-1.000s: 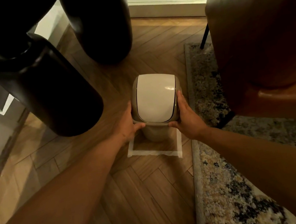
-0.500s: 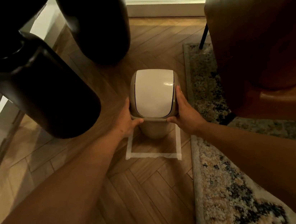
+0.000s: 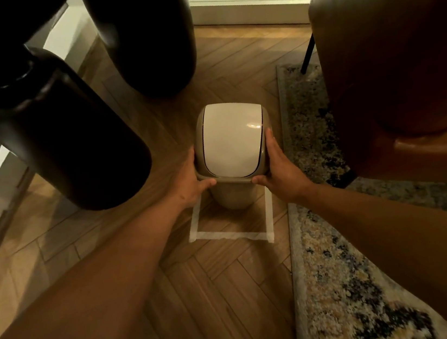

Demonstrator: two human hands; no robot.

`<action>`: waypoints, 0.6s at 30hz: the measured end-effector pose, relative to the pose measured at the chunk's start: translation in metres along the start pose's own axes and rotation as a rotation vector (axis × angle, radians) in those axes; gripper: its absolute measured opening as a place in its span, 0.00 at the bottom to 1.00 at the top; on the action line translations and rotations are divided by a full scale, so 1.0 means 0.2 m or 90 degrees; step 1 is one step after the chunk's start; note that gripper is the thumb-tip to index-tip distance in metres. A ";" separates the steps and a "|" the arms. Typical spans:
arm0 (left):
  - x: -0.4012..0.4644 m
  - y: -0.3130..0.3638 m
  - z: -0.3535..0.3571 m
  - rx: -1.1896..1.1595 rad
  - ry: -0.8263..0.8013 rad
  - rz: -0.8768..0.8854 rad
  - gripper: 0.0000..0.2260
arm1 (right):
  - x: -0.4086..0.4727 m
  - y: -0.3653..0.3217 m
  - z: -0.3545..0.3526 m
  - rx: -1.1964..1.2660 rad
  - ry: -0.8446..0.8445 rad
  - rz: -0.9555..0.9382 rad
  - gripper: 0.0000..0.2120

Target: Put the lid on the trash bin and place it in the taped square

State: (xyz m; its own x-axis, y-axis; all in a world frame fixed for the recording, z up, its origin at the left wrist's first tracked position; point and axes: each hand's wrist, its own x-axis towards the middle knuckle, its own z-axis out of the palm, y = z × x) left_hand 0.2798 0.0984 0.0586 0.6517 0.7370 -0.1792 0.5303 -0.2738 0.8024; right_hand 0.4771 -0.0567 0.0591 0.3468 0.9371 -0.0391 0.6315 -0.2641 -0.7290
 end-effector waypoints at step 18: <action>0.00 0.02 -0.03 0.087 0.055 0.053 0.50 | 0.01 -0.08 -0.06 -0.071 0.055 0.066 0.59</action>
